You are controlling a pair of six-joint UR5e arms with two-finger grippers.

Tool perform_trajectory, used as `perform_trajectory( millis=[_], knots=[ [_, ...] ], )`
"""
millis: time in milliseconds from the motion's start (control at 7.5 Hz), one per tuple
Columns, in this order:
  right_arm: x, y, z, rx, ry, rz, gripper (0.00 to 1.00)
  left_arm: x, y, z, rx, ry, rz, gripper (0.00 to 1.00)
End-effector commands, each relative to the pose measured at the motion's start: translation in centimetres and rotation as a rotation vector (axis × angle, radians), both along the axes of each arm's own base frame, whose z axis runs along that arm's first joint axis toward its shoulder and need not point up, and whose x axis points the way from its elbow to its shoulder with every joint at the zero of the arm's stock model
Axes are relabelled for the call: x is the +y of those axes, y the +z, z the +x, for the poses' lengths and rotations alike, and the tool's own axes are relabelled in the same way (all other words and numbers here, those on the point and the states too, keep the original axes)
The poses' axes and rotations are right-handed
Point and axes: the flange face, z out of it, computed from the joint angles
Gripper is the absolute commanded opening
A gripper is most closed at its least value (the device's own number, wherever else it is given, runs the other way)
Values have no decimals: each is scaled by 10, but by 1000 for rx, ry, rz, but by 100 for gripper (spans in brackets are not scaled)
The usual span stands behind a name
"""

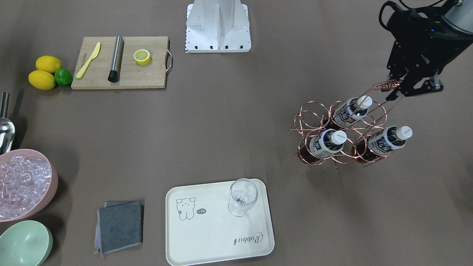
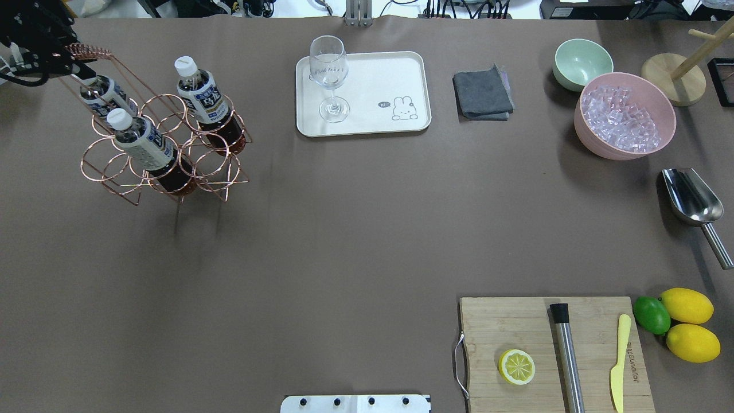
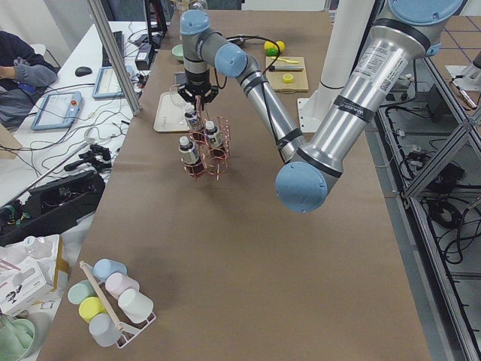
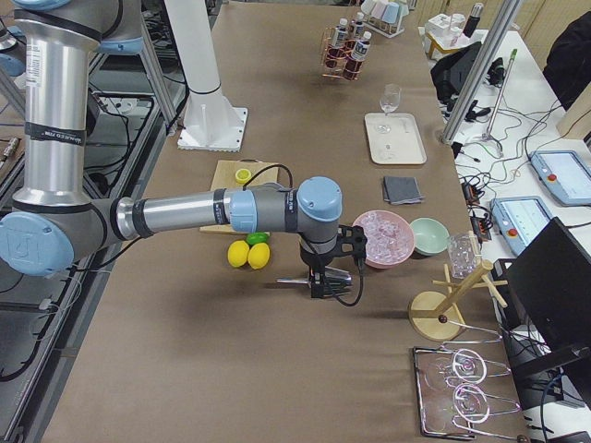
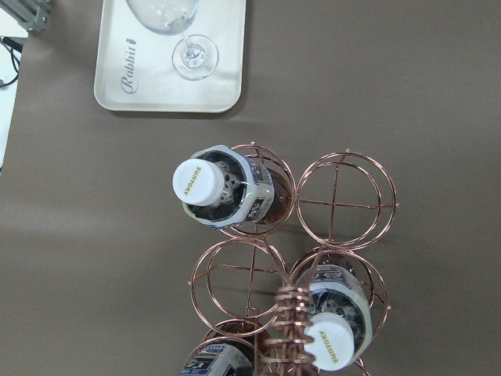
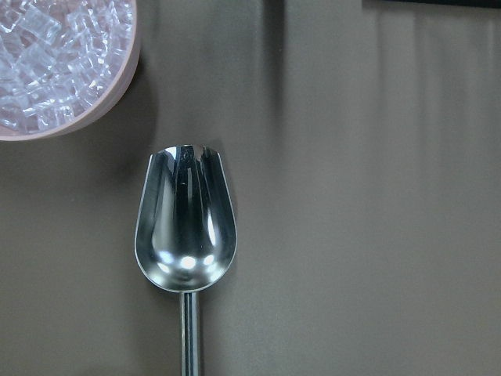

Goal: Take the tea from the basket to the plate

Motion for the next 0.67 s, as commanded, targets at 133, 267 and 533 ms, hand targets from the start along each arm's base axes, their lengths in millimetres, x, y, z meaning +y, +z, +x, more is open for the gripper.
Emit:
perform_trajectory(
  millis=[133,267,533],
  knots=[
    [1,-3,2,1,2,1,100,23,-51,53,12,3,38,0],
    [2,-5,3,1,5,4,100,26,-62,65,19,1,33,0],
    [3,-4,7,0,11,3,100,42,-91,102,35,-21,6,0]
  ],
)
